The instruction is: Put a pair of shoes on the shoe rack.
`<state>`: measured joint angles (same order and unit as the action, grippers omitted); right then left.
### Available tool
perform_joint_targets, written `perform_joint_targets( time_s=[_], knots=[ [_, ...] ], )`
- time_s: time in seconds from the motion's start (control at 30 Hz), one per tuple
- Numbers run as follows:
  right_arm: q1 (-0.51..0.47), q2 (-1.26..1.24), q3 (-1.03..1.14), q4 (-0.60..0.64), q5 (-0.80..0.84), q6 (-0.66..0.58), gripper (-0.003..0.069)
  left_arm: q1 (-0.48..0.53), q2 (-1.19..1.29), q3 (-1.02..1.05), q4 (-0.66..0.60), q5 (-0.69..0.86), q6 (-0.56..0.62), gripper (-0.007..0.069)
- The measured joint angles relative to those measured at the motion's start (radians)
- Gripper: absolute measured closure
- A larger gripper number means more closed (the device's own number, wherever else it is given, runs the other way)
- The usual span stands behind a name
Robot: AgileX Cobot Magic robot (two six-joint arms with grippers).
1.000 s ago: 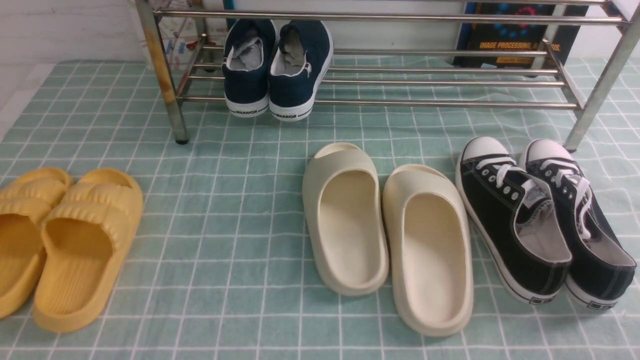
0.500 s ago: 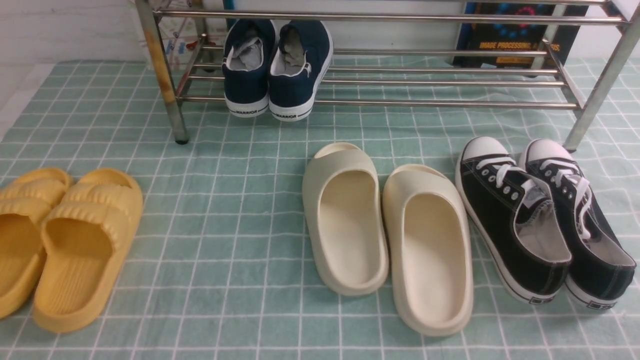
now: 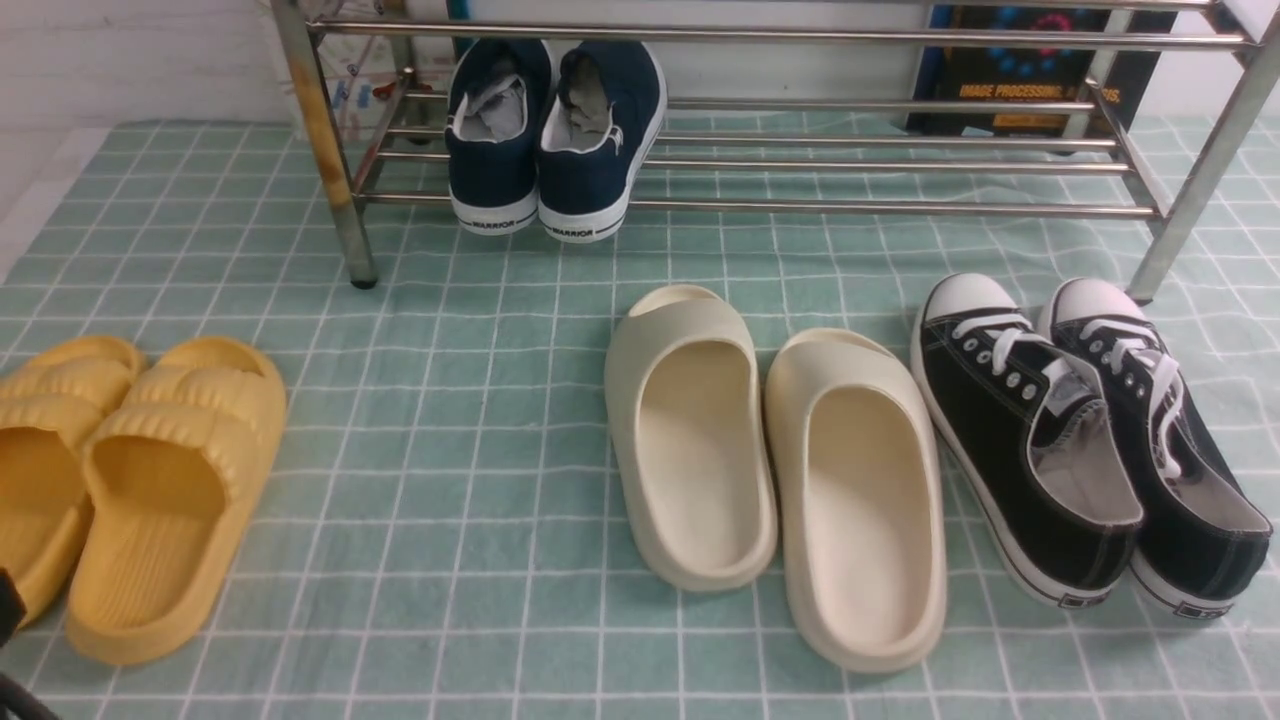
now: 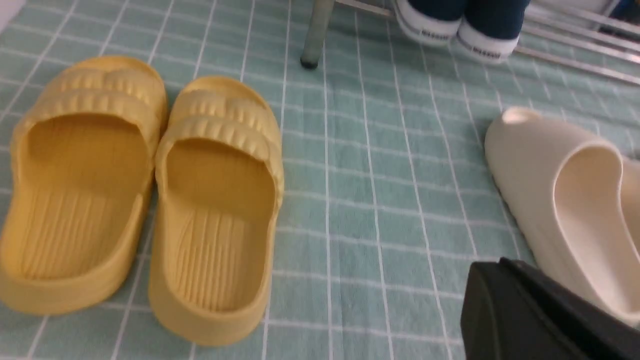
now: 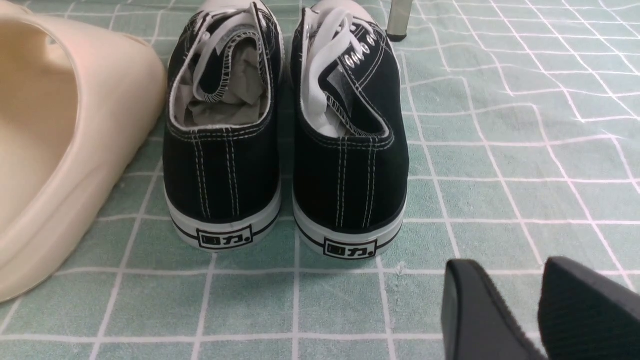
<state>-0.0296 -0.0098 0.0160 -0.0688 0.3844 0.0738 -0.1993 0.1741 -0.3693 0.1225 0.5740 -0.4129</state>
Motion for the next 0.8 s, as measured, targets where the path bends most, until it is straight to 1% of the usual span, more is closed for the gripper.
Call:
perform_joint_targets(
  time_s=[0.07,0.1,0.13,0.17,0.2,0.27,0.43,0.6,0.73,0.8],
  knots=[
    [0.000,0.000,0.000,0.000,0.000,0.000,0.0419,0.089,-0.065,0.083,-0.059,-0.108,0.092,0.0638],
    [0.000,0.000,0.000,0.000,0.000,0.000,0.0419,0.144,-0.113,0.142,-0.097,-0.171,0.169,0.0638],
    [0.000,0.000,0.000,0.000,0.000,0.000,0.0419,0.184,-0.144,0.180,-0.123,-0.203,0.219,0.0638],
    [0.000,0.000,0.000,0.000,0.000,0.000,0.0419,0.199,-0.149,0.187,-0.123,-0.207,0.228,0.0638],
    [0.000,0.000,0.000,0.000,0.000,0.000,0.0419,0.237,-0.175,0.226,-0.143,-0.230,0.275,0.0638],
    [0.000,0.000,0.000,0.000,0.000,0.000,0.0419,0.276,-0.184,0.278,-0.162,-0.241,0.301,0.0638],
    [0.000,0.000,0.000,0.000,0.000,0.000,0.0419,0.288,-0.185,0.328,-0.159,-0.243,0.274,0.0638],
    [0.000,0.000,0.000,0.000,0.000,0.000,0.0419,0.290,-0.185,0.361,-0.099,-0.247,0.180,0.0638],
    [0.000,0.000,0.000,0.000,0.000,0.000,0.0419,0.288,-0.185,0.379,-0.073,-0.238,0.158,0.0638],
    [0.000,0.000,0.000,0.000,0.000,0.000,0.0419,0.270,-0.185,0.386,-0.070,-0.230,0.156,0.0638]
  ],
)
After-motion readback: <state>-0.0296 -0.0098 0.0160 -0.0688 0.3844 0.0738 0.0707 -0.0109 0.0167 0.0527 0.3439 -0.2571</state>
